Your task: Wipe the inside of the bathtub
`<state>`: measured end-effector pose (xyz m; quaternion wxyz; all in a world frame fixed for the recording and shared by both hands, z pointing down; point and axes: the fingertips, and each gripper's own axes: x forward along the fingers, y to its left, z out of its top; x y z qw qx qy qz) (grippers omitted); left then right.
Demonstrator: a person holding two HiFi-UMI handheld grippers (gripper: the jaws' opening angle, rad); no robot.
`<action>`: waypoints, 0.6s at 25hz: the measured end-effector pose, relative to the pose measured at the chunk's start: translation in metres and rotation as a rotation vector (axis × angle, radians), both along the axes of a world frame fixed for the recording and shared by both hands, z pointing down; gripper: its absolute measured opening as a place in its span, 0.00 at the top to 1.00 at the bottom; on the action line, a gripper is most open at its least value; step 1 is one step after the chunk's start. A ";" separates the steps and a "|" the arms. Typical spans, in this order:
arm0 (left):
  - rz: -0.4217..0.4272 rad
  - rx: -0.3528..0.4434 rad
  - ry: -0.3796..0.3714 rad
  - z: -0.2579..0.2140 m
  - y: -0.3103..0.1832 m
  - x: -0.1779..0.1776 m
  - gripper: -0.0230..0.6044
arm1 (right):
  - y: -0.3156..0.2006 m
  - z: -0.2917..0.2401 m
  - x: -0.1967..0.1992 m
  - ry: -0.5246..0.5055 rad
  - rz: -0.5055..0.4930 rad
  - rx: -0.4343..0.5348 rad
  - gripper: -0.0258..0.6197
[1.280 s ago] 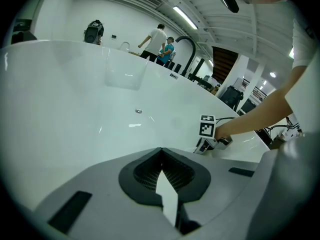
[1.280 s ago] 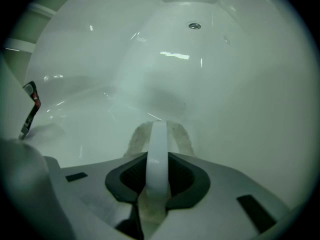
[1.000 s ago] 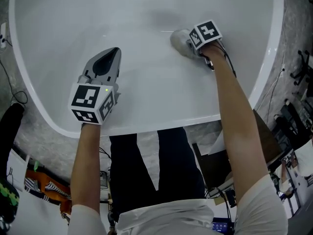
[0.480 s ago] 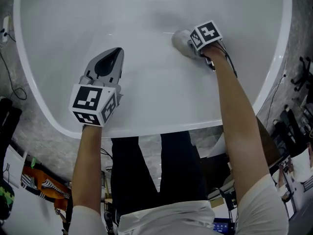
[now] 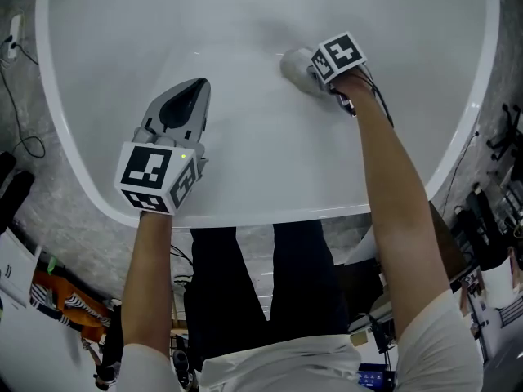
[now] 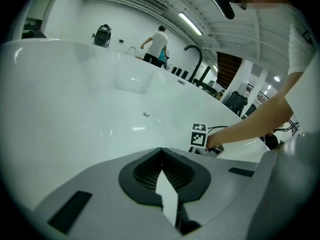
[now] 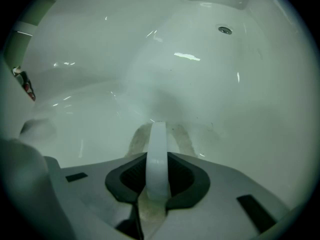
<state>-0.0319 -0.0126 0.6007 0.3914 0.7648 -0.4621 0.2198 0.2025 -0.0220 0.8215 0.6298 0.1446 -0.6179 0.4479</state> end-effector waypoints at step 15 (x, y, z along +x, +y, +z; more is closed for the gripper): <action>-0.047 0.027 0.021 -0.017 -0.003 -0.038 0.95 | 0.006 0.002 -0.100 -0.081 -0.099 -0.009 0.81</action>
